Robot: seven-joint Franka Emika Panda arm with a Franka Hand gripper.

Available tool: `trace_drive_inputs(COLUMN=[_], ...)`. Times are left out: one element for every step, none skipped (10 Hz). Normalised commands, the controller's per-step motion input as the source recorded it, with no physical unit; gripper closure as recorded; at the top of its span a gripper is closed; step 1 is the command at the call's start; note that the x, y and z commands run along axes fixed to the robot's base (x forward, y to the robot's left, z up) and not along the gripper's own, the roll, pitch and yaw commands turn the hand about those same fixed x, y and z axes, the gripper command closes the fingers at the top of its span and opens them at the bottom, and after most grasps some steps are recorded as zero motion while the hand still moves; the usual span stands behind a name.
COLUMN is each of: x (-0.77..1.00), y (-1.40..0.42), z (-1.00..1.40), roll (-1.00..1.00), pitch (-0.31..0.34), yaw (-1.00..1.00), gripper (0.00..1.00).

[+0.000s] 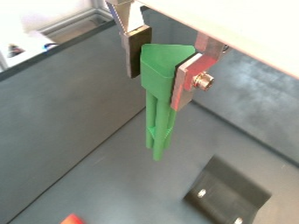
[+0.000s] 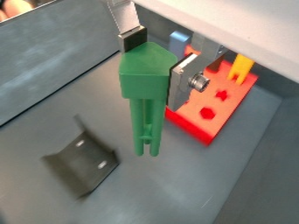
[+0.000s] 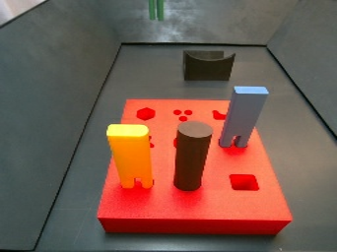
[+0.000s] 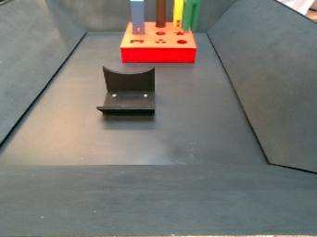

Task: Pick up the 3 prong object. Move up. Move to above the board. Insert the 3 prong object.
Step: Move to above the board.

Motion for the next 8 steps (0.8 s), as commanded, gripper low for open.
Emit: trace_drive_inputs(x=[0.13, 0.14, 0.15, 0.16, 0.17, 0.18, 0.22, 0.21], y=[-1.00, -1.00, -1.00, -1.00, -1.00, -1.00, -1.00, -0.86], z=[0.17, 0.16, 0.16, 0.17, 0.17, 0.17, 0.18, 0.15], roll=[0.03, 0.00, -0.01, -0.01, 0.01, 0.00, 0.01, 0.02], pitch=[0.273, 0.225, 0.167, 0.135, 0.109, 0.109, 0.115, 0.121], yaw=[0.09, 0.05, 0.02, 0.02, 0.01, 0.01, 0.01, 0.01], gripper=[1.00, 1.00, 1.00, 1.00, 1.00, 1.00, 1.00, 1.00])
